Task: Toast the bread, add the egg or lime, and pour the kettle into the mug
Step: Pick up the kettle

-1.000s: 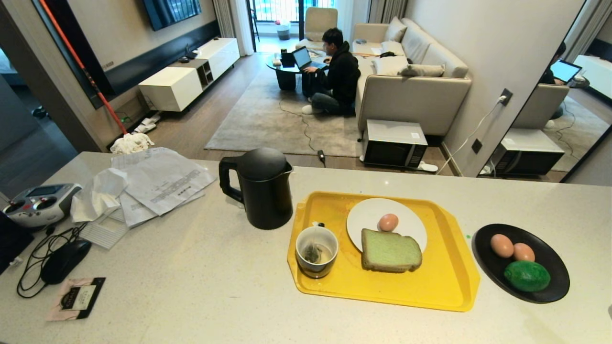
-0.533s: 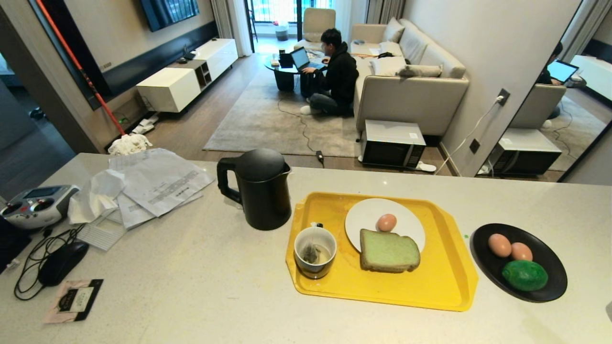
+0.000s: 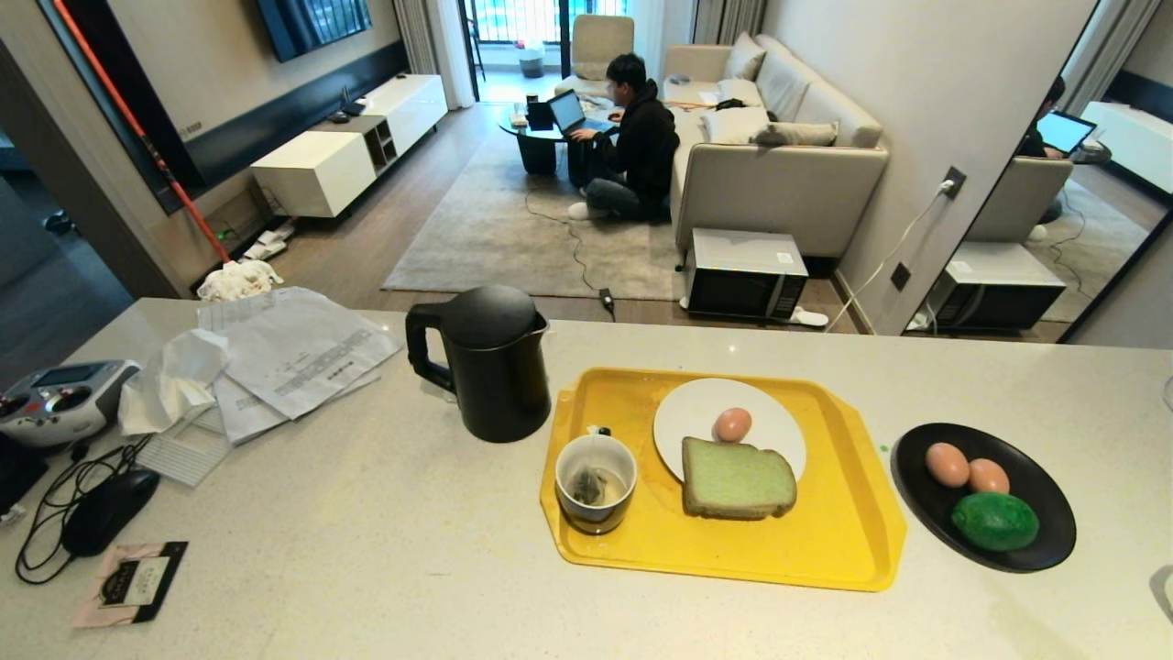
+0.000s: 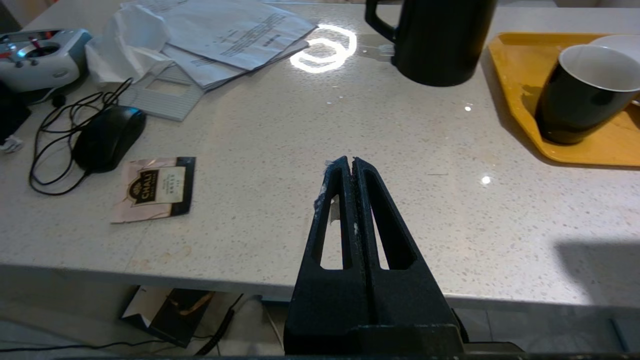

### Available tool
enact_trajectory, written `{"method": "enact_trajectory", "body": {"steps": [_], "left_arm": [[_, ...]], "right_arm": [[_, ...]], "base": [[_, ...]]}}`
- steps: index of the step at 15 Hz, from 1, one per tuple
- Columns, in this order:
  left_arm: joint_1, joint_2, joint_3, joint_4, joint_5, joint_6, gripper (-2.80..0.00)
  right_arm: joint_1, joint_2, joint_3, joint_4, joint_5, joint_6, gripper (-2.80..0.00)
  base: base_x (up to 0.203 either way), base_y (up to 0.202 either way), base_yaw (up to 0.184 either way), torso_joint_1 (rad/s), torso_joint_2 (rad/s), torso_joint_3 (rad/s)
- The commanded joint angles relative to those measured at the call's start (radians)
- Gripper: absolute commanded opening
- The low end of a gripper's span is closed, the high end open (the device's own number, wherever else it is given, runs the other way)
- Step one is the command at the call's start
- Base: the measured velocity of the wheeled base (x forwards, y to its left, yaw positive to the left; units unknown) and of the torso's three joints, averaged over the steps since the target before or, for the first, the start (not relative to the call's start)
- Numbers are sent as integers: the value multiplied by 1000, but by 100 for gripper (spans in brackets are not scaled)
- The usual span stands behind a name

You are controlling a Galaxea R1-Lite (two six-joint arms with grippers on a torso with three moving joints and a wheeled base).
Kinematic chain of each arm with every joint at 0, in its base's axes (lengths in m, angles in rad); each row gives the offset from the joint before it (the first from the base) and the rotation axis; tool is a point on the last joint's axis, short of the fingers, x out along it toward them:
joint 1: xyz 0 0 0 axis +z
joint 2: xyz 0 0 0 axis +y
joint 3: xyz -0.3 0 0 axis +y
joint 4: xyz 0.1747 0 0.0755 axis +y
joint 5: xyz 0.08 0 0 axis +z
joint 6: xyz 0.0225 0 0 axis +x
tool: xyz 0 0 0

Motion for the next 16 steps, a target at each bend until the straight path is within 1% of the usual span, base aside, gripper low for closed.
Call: {"method": "enact_trajectory", "body": {"steps": [1,8,14,16], "left_arm": [[0,0,0,-1,0,0,-280],[0,-1,0,-1,0,0,-280],[0,1,0,-1,0,2,-280],[0,1,0,-1,0,2,-280]], "right_arm": [[0,1,2,0,0,0,-280],[0,1,2,0,0,-1,-280],[0,1,2,0,2,-1,-280],[0,1,2,0,2,-2,-280]], "base": [[0,0,0,0,0,0],[0,0,0,0,0,0],[3,7,-108,5,3,1],[0,0,0,0,0,0]]}}
